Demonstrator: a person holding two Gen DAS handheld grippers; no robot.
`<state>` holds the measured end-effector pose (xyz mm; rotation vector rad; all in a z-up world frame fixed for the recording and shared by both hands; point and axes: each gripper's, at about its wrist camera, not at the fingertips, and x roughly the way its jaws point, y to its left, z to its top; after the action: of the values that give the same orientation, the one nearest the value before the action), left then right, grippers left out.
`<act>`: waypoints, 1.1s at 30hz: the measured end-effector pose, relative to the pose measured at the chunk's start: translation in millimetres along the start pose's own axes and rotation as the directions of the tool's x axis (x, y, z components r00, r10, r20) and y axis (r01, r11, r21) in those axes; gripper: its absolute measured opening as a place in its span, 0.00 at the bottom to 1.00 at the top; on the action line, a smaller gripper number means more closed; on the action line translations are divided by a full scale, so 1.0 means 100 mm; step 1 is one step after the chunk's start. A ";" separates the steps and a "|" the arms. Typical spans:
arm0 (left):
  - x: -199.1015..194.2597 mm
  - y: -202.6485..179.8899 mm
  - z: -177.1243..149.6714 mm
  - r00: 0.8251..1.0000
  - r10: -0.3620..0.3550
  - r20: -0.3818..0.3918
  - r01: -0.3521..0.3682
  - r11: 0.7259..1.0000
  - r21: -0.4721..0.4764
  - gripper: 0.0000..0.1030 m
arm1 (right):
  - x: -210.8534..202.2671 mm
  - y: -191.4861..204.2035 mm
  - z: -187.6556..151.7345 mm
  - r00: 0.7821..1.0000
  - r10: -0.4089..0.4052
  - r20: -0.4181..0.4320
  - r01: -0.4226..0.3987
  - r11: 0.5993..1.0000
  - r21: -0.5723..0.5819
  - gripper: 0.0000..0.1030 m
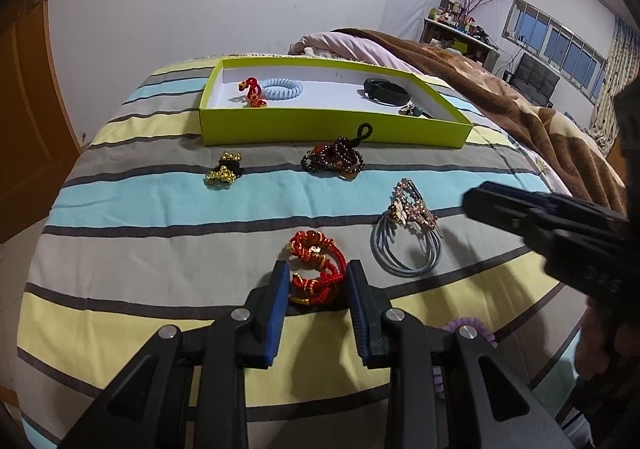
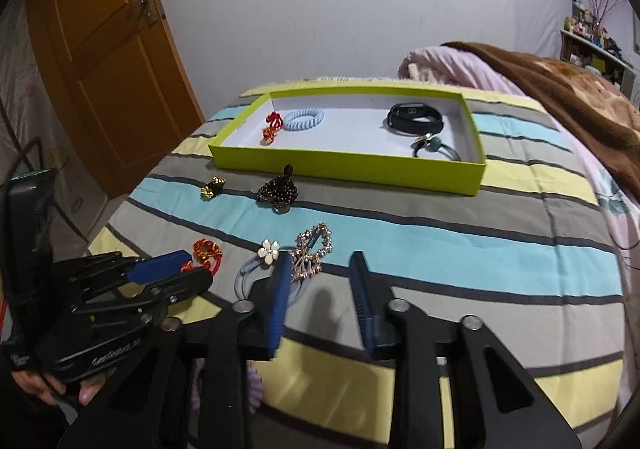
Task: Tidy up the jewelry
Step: 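Grasp the red-gold coiled hair tie with the left tool while the right tool grasps the rhinestone clip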
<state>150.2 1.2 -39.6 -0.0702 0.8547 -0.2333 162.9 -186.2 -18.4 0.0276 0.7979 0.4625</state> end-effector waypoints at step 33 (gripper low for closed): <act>-0.23 0.12 0.06 0.996 -0.040 0.075 0.042 0.999 -0.026 0.18 | 0.23 0.07 0.16 0.997 -0.046 -0.062 0.044 0.998 -0.035 0.03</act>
<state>142.3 18.4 -20.1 -0.1212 0.7833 -0.2559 185.5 -168.6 -21.4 -0.0362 0.8508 0.4353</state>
